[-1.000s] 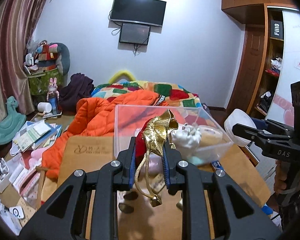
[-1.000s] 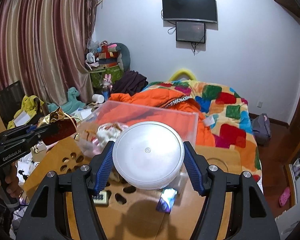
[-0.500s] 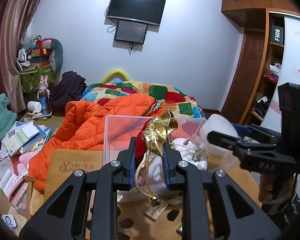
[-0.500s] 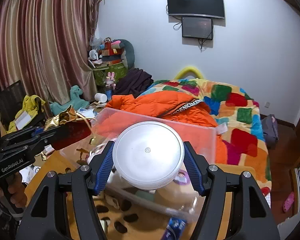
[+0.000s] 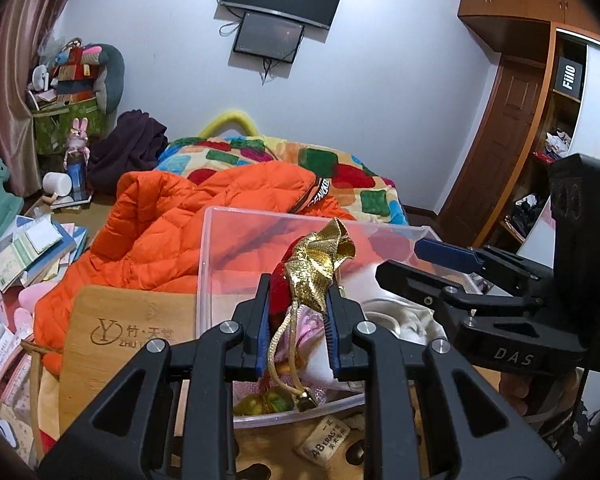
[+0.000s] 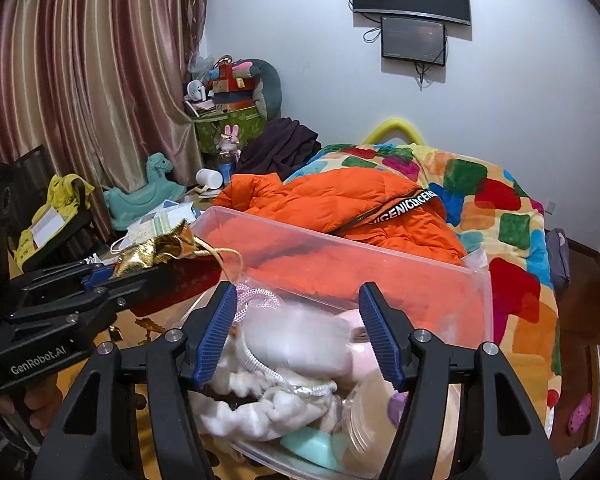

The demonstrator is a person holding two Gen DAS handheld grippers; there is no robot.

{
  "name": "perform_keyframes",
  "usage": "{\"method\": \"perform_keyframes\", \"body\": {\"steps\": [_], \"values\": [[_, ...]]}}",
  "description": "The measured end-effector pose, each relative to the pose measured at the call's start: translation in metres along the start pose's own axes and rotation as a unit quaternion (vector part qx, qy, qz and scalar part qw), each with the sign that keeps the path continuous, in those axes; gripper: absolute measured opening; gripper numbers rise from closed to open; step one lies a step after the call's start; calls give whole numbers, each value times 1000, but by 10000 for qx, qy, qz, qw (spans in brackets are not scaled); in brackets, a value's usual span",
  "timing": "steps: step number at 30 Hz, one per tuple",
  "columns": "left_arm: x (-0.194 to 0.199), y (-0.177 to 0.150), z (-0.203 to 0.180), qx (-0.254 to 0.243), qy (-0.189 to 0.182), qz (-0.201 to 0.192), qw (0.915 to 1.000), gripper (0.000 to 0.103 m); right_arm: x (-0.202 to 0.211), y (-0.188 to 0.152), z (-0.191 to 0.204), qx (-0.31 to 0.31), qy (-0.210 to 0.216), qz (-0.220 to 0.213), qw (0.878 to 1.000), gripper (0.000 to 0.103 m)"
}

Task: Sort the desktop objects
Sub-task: 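Lift the gold bag with the left tool while the right tool carries the white container over the bin, then open the left tool to drop the gold bag into the bin while the right tool releases the container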

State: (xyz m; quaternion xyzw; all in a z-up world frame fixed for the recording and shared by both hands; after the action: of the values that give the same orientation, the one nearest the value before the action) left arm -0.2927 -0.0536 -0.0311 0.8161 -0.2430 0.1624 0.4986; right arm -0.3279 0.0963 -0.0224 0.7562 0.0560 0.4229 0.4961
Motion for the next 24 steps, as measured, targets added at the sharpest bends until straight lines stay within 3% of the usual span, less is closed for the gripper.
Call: {"method": "perform_keyframes", "body": {"steps": [8, 13, 20, 24], "values": [[-6, -5, -1, -14, 10, 156, 9999, 23, -5, -7, 5, 170, -26, 124, 9998, 60], [-3, -6, -4, -34, 0, 158, 9999, 38, 4, -9, 6, 258, -131, 100, 9995, 60], [8, -2, -14, -89, -68, 80, 9999, 48, 20, -13, 4, 319, -311, 47, 9990, 70], [17, 0, -22, -136, -103, -15, 9999, 58, 33, -15, 2, 288, -393, -13, 9988, 73]]}}
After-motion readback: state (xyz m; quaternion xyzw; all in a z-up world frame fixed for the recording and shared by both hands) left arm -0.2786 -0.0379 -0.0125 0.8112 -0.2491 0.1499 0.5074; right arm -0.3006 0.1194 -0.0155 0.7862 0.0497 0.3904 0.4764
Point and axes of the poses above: each gripper's, at about its wrist camera, not at the fingertips, and x roughly against the way its jaws point, z to its left, y to its top, the point moved 10 cm from there along -x, roughly the way its jaws point, and after that the axes turned 13 degrees about x, right-handed, at the moved point
